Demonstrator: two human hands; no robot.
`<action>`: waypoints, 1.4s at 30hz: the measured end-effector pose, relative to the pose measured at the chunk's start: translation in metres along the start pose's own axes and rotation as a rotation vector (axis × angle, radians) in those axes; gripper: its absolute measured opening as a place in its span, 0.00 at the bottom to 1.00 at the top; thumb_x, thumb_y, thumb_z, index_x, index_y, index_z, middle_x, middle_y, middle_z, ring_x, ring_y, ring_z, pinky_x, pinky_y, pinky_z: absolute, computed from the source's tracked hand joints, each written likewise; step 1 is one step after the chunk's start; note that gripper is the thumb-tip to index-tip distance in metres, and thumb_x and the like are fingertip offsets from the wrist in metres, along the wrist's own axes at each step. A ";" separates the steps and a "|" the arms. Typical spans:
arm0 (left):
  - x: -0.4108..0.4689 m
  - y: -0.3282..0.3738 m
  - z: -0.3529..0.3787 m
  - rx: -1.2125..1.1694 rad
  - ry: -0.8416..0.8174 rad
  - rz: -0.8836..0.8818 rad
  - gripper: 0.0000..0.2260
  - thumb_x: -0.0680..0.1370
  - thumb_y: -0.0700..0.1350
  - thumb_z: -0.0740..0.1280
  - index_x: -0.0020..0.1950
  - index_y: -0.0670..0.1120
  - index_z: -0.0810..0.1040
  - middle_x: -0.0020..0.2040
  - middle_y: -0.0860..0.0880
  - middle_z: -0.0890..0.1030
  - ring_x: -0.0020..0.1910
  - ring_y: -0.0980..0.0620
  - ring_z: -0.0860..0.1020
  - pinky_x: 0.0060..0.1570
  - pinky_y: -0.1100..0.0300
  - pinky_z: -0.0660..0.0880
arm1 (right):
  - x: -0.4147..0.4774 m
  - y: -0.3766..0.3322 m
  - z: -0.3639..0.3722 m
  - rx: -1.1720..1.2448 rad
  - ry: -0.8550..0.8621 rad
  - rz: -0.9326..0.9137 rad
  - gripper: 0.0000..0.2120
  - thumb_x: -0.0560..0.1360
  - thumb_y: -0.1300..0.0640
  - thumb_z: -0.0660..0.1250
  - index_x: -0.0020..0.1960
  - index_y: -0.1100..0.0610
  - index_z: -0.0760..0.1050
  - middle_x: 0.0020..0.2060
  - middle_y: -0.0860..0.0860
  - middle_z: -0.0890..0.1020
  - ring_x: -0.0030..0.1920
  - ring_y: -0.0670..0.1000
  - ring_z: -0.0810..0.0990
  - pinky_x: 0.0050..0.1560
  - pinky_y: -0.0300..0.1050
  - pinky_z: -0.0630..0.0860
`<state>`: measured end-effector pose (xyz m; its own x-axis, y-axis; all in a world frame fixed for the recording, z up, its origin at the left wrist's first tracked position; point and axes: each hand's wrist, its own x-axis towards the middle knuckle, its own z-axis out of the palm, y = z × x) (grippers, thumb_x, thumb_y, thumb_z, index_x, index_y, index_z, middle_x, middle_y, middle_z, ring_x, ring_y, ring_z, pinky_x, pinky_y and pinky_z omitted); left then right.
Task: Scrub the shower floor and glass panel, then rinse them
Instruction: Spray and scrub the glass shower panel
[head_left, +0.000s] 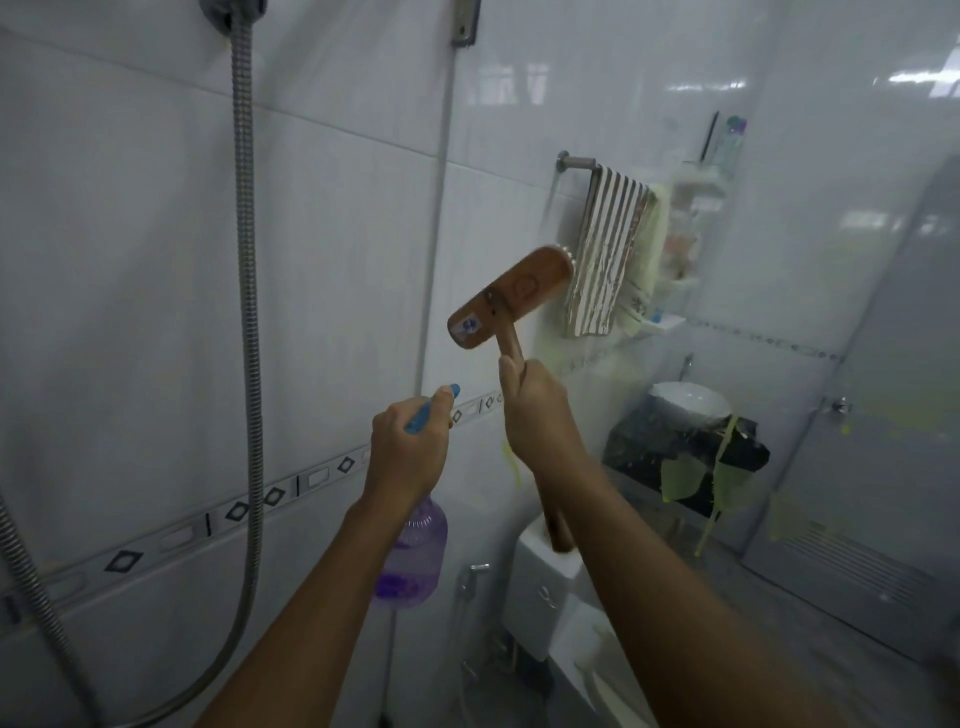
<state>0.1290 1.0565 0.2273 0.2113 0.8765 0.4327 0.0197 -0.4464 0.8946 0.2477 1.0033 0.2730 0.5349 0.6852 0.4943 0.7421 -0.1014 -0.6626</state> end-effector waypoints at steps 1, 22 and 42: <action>0.001 -0.001 -0.001 -0.002 0.002 0.009 0.19 0.83 0.53 0.61 0.35 0.45 0.76 0.38 0.49 0.82 0.34 0.51 0.81 0.30 0.62 0.78 | -0.011 0.012 0.004 -0.001 -0.005 0.021 0.18 0.83 0.43 0.50 0.50 0.55 0.71 0.37 0.49 0.76 0.35 0.47 0.75 0.29 0.37 0.69; -0.004 0.000 0.022 -0.037 0.027 -0.001 0.23 0.82 0.55 0.62 0.37 0.38 0.78 0.33 0.41 0.80 0.32 0.51 0.77 0.32 0.49 0.78 | -0.075 0.067 0.021 0.018 -0.005 0.119 0.13 0.84 0.47 0.51 0.50 0.54 0.69 0.34 0.49 0.74 0.31 0.45 0.73 0.29 0.35 0.70; 0.005 -0.011 0.031 -0.144 -0.025 -0.132 0.26 0.75 0.61 0.63 0.38 0.38 0.82 0.36 0.38 0.82 0.31 0.47 0.78 0.36 0.41 0.79 | -0.051 0.040 -0.076 0.273 0.123 0.047 0.19 0.80 0.39 0.55 0.46 0.54 0.72 0.33 0.54 0.73 0.32 0.54 0.71 0.33 0.52 0.72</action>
<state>0.1604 1.0600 0.2165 0.2400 0.9204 0.3088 -0.0903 -0.2955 0.9511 0.2804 0.9098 0.2642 0.6233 0.5903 0.5129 0.5883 0.0781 -0.8049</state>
